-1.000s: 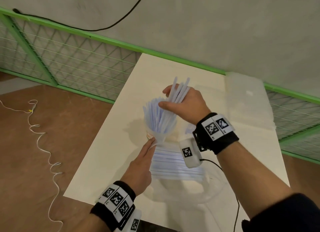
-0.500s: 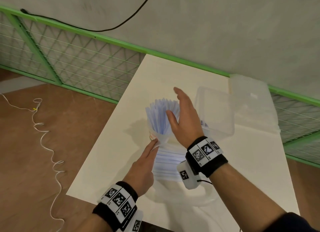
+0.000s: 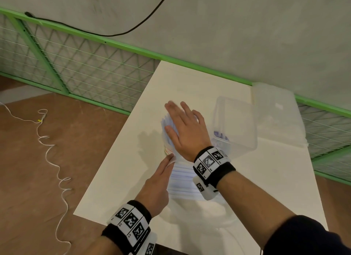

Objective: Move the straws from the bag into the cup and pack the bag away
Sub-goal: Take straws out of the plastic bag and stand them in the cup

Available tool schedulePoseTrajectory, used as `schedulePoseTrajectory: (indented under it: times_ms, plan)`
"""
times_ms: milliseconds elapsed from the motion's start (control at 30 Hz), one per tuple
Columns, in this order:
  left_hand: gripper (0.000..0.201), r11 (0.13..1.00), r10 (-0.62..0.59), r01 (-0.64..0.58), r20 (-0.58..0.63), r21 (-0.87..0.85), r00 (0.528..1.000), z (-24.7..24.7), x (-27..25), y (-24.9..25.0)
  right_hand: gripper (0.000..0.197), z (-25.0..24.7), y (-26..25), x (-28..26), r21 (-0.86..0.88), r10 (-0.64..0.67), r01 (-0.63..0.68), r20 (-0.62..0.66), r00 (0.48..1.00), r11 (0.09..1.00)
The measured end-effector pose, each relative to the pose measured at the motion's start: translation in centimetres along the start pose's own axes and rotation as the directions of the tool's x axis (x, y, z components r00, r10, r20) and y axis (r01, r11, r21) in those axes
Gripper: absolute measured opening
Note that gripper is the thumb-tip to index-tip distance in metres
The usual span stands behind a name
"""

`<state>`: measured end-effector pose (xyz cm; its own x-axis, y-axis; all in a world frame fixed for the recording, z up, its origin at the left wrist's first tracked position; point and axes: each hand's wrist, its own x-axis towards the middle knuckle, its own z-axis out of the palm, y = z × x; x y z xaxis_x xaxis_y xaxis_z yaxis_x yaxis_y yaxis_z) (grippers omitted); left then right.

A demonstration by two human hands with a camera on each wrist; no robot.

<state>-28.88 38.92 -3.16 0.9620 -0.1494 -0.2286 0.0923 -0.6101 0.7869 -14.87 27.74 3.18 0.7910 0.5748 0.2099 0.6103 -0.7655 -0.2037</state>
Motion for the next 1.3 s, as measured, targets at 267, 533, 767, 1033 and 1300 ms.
schedulePoseTrajectory:
  times_ms: [267,533,767,1033,1300]
  plan:
    - [0.094,0.999,-0.043,0.043,0.008,0.024,0.999,-0.1,0.0,0.2,0.052,-3.5,-0.8,-1.2,0.041,-0.047,0.050,-0.080,0.996,0.998]
    - [0.099,0.999,0.000,-0.002,0.049,0.037,0.999,0.5,0.3,0.4,0.035,1.3,-1.0,-13.9,0.093,0.000,-0.047,0.455,0.890,0.995]
    - [0.100,0.998,-0.020,0.015,0.075,0.066,0.997,1.5,0.4,1.6,0.056,8.0,0.8,-18.9,-0.193,0.206,-0.136,0.411,0.888,0.972]
    - [0.100,0.996,-0.039,0.033,0.073,0.078,0.997,1.4,0.2,1.6,0.043,8.8,0.5,-18.6,-0.245,0.271,-0.196,0.326,0.906,0.949]
    - [0.099,0.996,-0.051,0.047,0.049,0.080,0.997,1.2,-0.1,1.6,0.041,8.9,0.5,-18.1,-0.253,0.266,-0.193,0.297,0.917,0.948]
